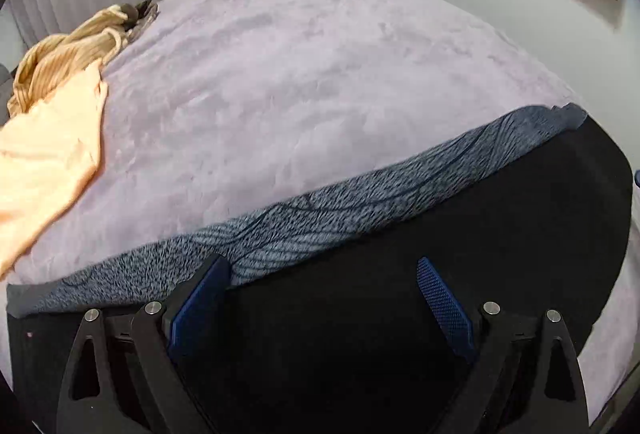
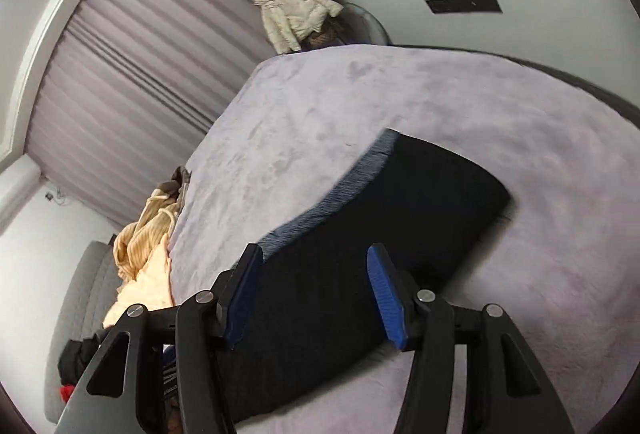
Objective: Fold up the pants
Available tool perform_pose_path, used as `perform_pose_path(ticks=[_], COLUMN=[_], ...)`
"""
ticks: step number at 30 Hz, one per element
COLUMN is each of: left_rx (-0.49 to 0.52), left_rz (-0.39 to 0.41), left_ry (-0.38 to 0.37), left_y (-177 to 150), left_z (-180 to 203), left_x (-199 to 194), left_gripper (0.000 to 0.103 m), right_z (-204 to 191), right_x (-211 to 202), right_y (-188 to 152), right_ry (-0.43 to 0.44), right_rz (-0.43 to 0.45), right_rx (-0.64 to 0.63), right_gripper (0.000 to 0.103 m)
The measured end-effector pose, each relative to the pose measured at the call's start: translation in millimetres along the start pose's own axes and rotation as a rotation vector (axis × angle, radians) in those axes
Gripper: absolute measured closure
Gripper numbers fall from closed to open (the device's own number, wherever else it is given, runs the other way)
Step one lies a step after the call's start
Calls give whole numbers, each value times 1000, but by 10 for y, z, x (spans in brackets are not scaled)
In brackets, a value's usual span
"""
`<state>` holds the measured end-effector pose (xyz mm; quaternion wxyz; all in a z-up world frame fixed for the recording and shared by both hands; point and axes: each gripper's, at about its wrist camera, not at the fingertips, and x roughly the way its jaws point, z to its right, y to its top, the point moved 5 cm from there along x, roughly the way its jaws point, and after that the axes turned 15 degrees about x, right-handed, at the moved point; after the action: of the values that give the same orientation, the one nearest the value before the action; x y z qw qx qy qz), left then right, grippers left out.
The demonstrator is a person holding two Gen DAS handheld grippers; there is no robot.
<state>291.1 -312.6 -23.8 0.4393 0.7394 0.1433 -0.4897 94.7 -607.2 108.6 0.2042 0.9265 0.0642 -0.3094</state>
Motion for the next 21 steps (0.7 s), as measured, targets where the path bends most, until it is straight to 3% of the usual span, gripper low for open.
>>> perform_pose_path(ticks=[4, 6, 9, 10, 11, 12, 14, 17, 19, 21], left_rx=[-26, -13, -22, -27, -31, -34, -35, -30, -29, -18], left_rz=[46, 63, 106, 115, 117, 112, 92, 97, 96, 85], left_ry=[4, 18, 11, 7, 5, 7, 17, 20, 29, 47], left_y=[-58, -65, -95, -106, -105, -99, -87, -106, -103, -95], left_z=[4, 28, 12, 2, -6, -15, -19, -18, -8, 13], left_x=[-1, -3, 7, 11, 9, 3, -25, -33, -5, 16], left_gripper=[1, 1, 1, 1, 1, 1, 1, 1, 1, 1], right_z=[599, 690, 693, 671, 644, 614, 470, -22, -94, 139], right_x=[-62, 90, 306, 377, 427, 479, 387, -62, -169, 28], right_y=[125, 127, 171, 194, 200, 201, 232, 235, 263, 281], right_ry=[16, 64, 121, 154, 167, 152, 166, 193, 101, -66], right_rz=[-52, -110, -122, -131, -141, -148, -129, -25, 20, -34], right_rx=[162, 199, 229, 239, 241, 242, 223, 8, -72, -70], right_gripper=[43, 43, 43, 48, 72, 89, 91, 92, 92, 85])
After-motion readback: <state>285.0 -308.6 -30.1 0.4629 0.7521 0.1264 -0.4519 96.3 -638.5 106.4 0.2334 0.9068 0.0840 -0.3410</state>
